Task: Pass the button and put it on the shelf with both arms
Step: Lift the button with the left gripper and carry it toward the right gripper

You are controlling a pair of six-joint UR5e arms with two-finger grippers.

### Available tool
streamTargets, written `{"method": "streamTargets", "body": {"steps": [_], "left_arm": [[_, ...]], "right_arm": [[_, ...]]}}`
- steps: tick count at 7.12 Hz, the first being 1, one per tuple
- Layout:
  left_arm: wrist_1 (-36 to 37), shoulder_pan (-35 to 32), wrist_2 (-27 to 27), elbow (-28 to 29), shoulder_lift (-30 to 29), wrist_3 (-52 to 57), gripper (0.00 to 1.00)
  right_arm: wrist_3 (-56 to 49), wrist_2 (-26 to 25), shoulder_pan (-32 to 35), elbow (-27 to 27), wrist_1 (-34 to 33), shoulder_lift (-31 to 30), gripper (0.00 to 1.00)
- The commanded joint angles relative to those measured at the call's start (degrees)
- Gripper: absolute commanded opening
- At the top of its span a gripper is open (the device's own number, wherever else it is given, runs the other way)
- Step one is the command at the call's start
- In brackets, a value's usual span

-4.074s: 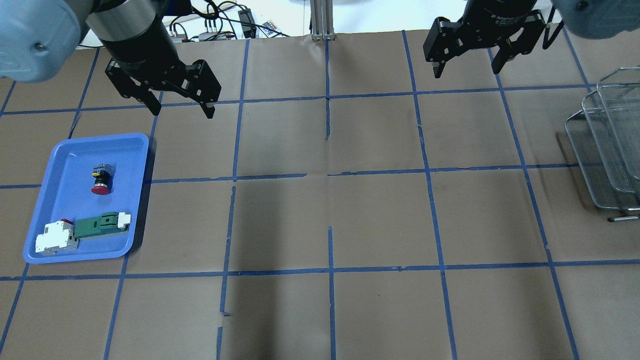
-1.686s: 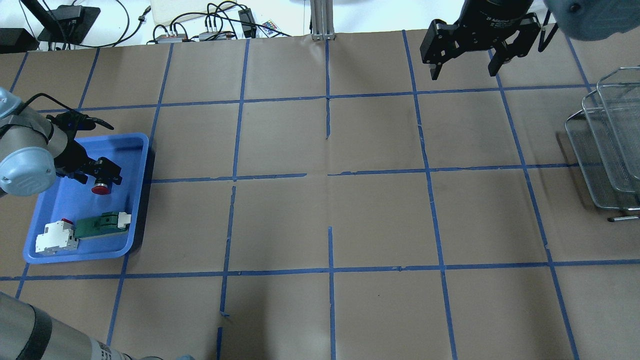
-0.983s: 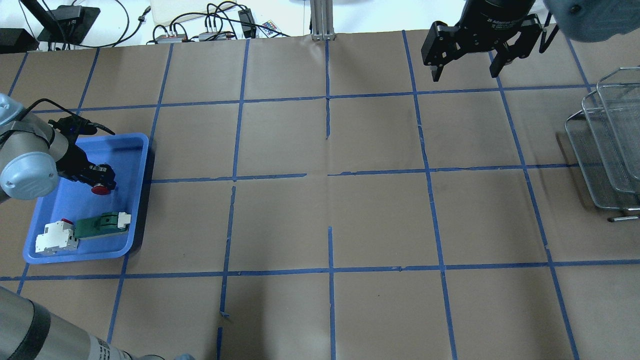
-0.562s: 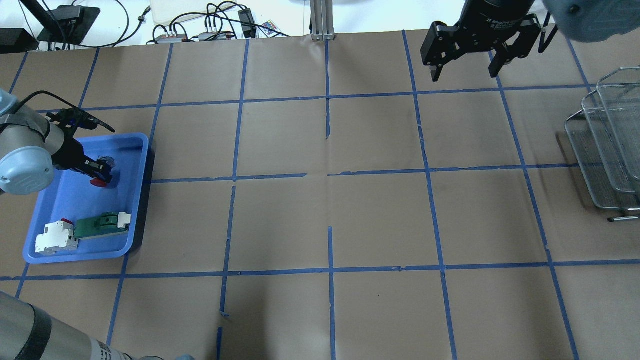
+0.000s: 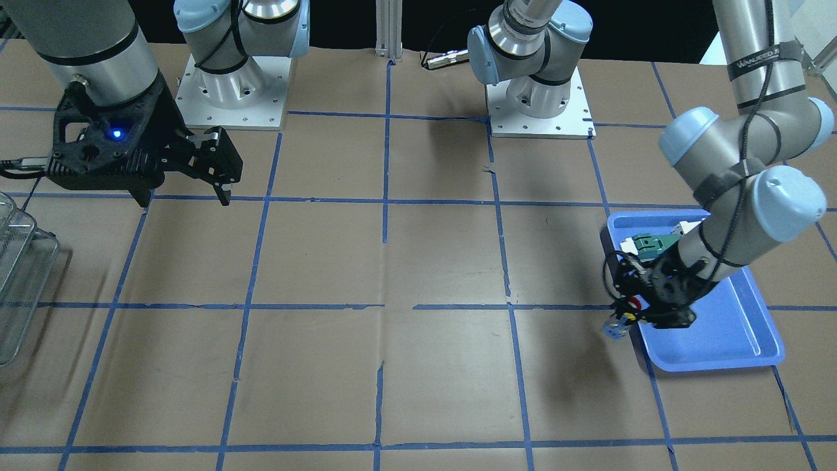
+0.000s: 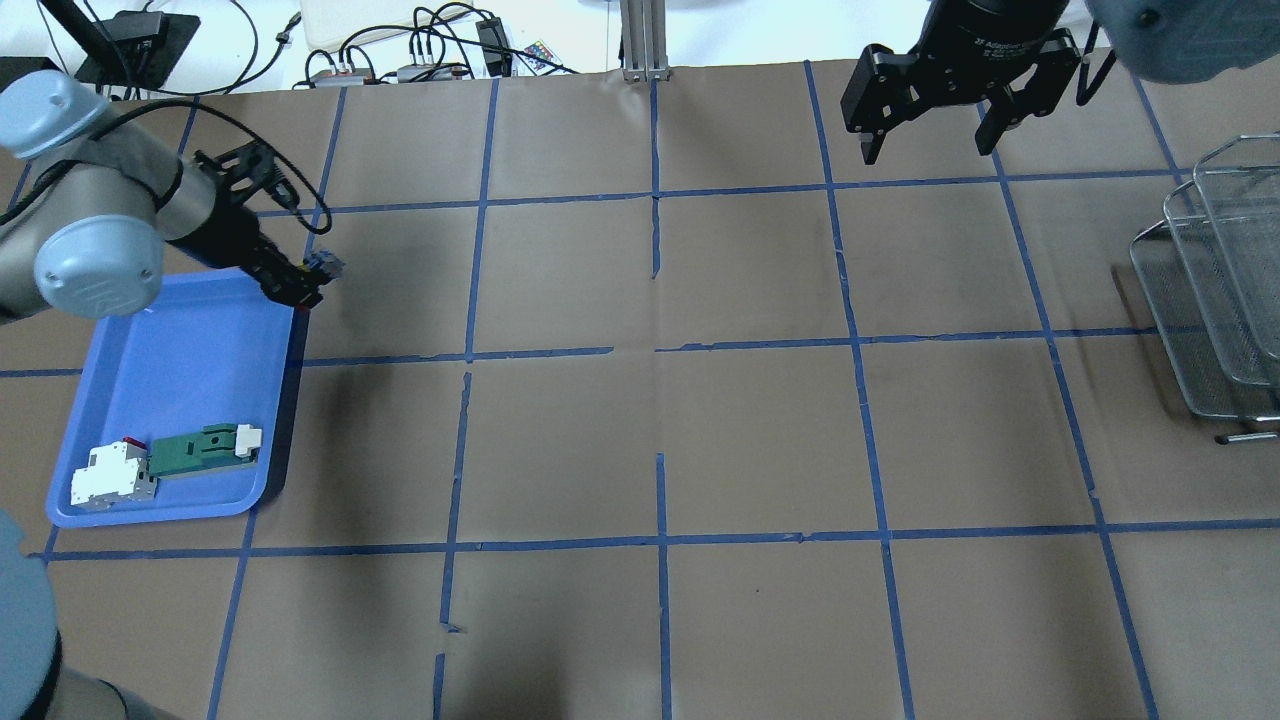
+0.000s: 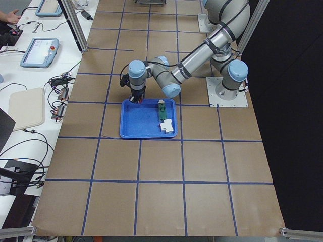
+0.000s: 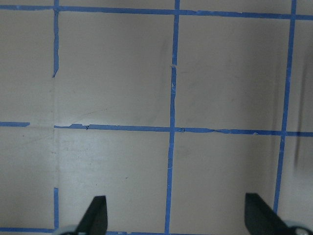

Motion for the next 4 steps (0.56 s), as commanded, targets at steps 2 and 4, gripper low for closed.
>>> {"method": "streamTargets", "body": {"steps": [2,4], "left_arm": [[-1.26,-19.19,-4.44,5.77,0.08,6.42,0.0],[-1.17,-24.05,-16.19,9.63,-1.15,8.1,0.0]], "right_arm": [[-22.79,0.13,-3.22,-0.15,0.29,-0.3,1.0],[-38.26,4.15,-9.53,-0.15,0.74,-0.74,1.0]]}}
